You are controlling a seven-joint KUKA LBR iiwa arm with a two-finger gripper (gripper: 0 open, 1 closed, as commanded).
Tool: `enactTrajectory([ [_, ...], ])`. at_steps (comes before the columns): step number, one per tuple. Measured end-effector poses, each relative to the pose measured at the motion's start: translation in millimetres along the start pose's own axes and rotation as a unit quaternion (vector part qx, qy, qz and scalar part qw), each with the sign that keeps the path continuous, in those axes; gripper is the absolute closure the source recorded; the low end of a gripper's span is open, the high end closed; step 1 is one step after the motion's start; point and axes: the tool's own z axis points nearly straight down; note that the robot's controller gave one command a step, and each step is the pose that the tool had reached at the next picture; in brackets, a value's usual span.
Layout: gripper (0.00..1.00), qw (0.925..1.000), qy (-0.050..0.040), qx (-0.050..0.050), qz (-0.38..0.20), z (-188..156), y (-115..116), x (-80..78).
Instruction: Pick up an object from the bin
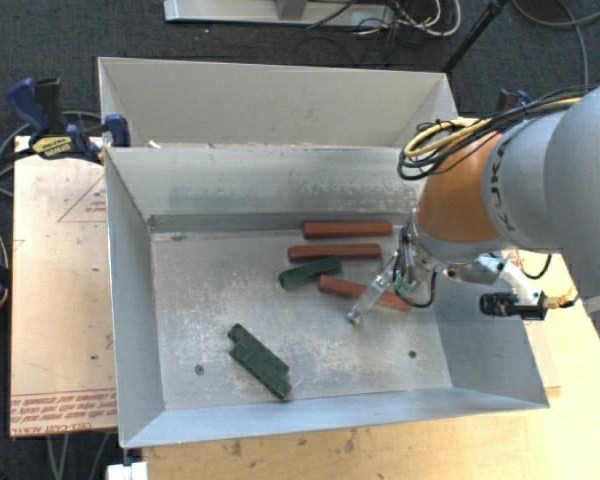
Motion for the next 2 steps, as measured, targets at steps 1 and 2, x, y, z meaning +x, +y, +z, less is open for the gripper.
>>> enactTrajectory([
  [1, 1.00, 1.0000, -0.0001, 0.000, 0.000, -1.2, -0.3, -0.5],
  [2, 1.00, 1.0000, -0.0001, 0.001, 0.000, -1.2, -0.3, -0.5],
])
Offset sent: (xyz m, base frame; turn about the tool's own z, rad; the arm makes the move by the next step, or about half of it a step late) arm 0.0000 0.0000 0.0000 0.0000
